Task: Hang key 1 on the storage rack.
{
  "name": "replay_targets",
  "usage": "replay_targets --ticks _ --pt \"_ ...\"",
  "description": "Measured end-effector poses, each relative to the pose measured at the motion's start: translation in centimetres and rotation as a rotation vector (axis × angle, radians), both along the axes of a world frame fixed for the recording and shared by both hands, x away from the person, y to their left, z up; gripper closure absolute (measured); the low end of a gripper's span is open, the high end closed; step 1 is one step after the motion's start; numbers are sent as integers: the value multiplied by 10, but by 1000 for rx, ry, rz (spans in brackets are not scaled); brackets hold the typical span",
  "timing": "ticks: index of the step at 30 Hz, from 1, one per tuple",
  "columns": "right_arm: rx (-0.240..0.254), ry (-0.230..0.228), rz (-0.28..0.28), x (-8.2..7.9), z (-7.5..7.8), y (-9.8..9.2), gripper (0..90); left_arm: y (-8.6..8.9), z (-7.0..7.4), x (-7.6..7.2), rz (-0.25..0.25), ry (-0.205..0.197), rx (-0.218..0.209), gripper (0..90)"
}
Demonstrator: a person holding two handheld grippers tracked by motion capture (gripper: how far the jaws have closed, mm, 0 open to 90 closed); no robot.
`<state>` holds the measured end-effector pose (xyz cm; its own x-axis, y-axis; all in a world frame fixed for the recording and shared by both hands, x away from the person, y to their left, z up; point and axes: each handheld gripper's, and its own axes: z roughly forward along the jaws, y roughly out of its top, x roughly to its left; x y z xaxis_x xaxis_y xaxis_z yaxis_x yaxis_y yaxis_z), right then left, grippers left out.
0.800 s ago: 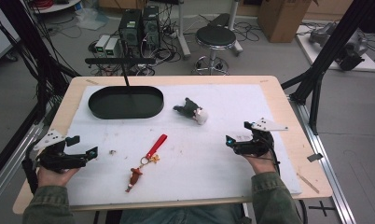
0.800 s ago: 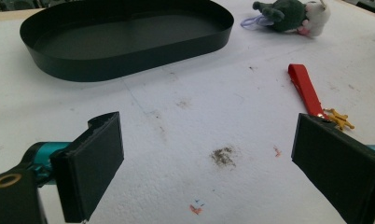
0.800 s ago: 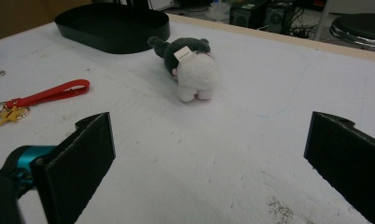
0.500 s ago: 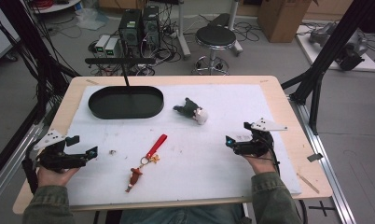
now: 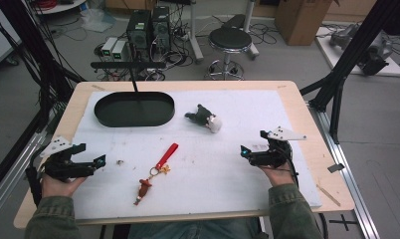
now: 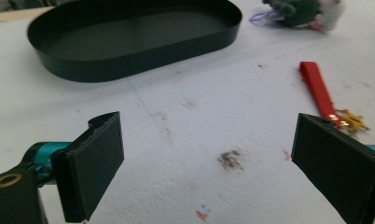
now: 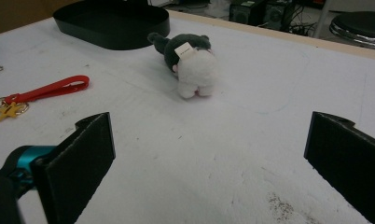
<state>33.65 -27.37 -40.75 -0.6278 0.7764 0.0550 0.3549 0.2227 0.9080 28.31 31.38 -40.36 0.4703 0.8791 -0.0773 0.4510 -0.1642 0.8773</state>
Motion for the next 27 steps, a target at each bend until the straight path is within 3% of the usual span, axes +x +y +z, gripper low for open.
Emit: replay_targets --ticks 3,6,12,13,17,27 --pt "-10 -2 -2 0 0 1 8 -4 2 4 -2 12 8 91" --pt "-24 -5 8 1 -1 2 8 -16 9 11 -42 33 44 95" --pt "-24 -4 -3 1 -1 2 7 -36 17 21 -104 66 60 101" --pt "-28 2 -2 2 -2 2 7 -48 18 27 -135 75 63 101" --pt "-40 1 1 2 -2 3 8 -63 17 37 -170 90 73 101" --pt "-38 -1 1 2 -2 3 8 -82 16 48 -219 129 118 101"
